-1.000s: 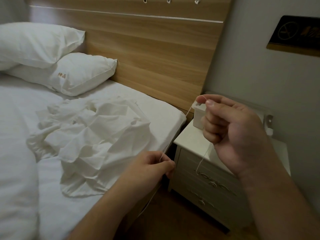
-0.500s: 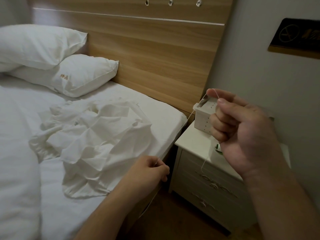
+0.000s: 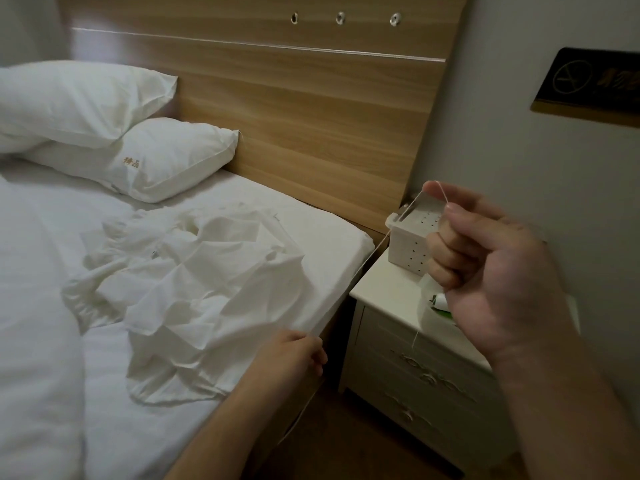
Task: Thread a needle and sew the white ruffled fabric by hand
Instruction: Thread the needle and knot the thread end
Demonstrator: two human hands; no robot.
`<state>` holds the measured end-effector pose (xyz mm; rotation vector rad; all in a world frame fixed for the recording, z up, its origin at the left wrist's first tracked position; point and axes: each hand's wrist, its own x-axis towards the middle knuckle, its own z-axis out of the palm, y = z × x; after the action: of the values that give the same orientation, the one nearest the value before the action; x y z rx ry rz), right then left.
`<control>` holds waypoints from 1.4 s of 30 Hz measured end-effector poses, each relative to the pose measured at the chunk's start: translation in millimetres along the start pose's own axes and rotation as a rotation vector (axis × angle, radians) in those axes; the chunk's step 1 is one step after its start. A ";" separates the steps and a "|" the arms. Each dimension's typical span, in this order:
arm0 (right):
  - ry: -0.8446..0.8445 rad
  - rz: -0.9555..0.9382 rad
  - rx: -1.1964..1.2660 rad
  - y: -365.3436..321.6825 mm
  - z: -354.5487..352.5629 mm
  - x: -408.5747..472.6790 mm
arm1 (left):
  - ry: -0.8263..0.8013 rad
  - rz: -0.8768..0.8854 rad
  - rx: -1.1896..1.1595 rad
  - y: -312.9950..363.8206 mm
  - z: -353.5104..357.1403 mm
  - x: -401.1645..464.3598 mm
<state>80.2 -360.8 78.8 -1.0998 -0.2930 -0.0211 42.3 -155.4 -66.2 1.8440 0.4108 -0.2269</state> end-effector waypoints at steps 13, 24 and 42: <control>0.020 -0.028 -0.038 -2.5 -7.0 -0.7 | -0.018 -0.144 -0.532 12.6 -16.2 9.6; 0.175 0.175 -0.659 12.0 -37.1 -6.9 | 0.074 0.033 -0.928 28.1 -56.3 29.7; -0.432 0.214 -0.938 70.7 22.4 -15.0 | -0.063 0.353 -0.115 70.4 -24.5 -28.8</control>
<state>72.1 -310.7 22.7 -2.0689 -0.5789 0.3009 42.0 -155.5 13.7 1.7572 0.0490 -0.0187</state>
